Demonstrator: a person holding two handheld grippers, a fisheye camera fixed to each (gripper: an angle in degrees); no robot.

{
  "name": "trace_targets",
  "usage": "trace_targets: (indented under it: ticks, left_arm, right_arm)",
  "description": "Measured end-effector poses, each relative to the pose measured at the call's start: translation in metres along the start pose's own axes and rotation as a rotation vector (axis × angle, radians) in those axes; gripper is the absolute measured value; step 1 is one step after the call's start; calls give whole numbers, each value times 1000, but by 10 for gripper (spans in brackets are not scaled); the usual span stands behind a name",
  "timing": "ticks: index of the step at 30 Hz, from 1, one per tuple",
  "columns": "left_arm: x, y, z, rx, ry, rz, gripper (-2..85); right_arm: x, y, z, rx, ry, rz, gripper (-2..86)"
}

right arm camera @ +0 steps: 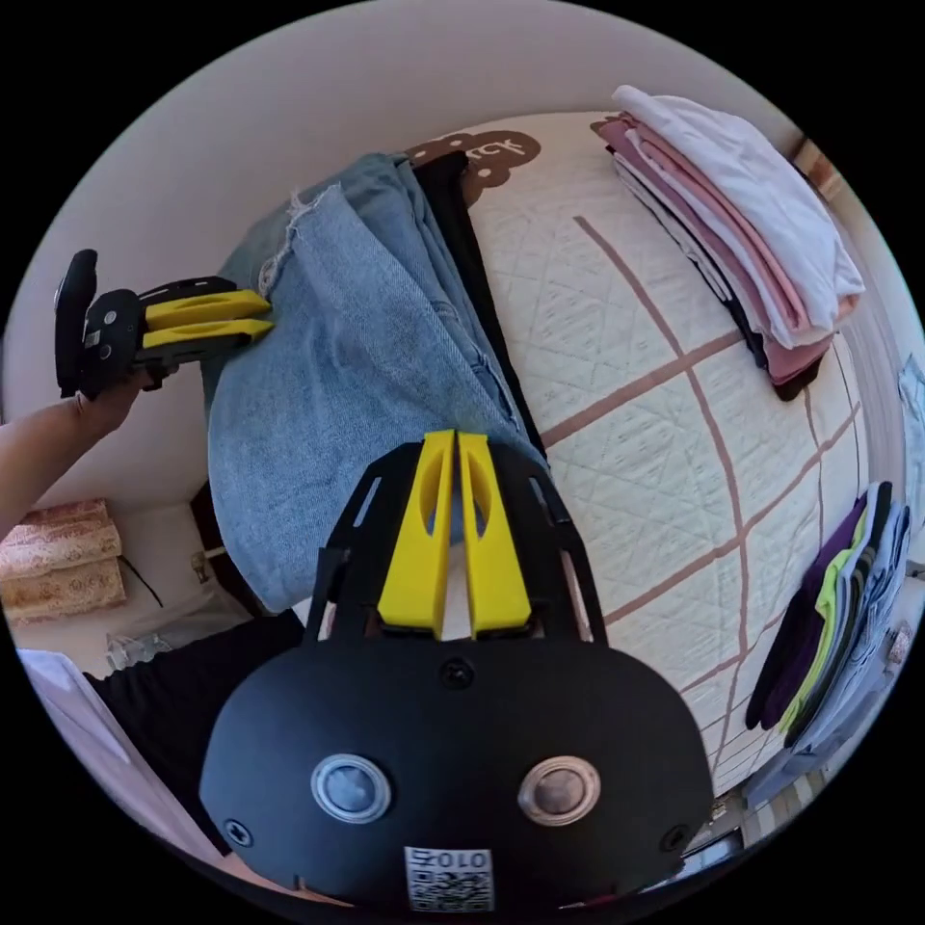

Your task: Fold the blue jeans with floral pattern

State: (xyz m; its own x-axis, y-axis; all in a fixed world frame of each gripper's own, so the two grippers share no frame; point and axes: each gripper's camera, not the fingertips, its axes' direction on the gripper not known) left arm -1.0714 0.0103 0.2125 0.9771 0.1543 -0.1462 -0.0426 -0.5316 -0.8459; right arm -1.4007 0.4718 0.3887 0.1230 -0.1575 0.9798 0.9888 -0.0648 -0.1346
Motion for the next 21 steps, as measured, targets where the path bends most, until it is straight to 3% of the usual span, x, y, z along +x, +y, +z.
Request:
trace_targets:
  ticks: [4, 8, 11, 21]
  left_arm:
    - [30, 13, -15, -60, 31, -52, 25]
    - [54, 26, -39, -172, 73, -138, 4]
    - [95, 45, -97, -30, 13, -150, -1]
    - [325, 114, -341, 534, -519, -142, -2]
  right_arm:
    - [-8, 12, -13, -94, -101, 36, 16]
    - [-33, 69, -65, 70, -104, 29, 21]
    - [-65, 130, -106, 198, -87, -47, 23]
    - [-157, 387, -203, 499, 7, -52, 25]
